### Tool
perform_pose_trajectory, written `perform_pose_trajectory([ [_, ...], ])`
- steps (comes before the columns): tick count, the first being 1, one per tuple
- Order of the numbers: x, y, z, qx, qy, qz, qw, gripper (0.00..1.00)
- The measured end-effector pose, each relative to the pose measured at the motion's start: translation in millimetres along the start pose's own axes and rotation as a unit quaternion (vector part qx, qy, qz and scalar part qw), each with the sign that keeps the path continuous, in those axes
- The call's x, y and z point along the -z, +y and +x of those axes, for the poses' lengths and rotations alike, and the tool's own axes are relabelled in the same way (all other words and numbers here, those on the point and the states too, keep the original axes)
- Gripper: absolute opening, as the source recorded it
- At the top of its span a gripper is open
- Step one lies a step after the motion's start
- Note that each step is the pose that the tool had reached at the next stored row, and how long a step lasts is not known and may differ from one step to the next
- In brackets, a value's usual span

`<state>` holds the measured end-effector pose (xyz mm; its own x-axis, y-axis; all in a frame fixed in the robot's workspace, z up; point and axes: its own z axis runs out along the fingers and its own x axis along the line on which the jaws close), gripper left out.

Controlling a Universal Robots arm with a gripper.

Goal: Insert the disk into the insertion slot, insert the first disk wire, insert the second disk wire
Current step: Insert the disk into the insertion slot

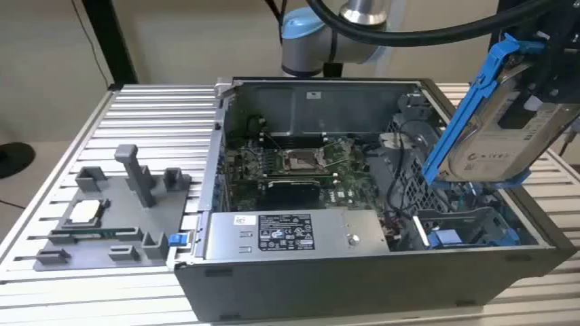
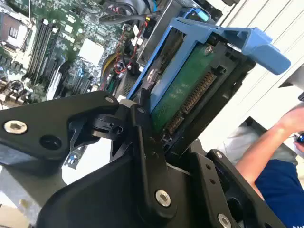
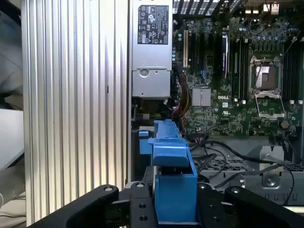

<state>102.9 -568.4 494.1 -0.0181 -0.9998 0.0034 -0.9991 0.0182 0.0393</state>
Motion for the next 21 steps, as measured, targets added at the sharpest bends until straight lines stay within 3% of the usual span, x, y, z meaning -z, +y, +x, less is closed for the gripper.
perform_pose_trajectory([
  [13,-1.3,-0.5,0.7,0.000,0.0000,0.0000,1.0000,0.00],
  [21,-6.6,-8.8,5.1,0.000,-0.0001,0.0000,1.0000,0.00],
])
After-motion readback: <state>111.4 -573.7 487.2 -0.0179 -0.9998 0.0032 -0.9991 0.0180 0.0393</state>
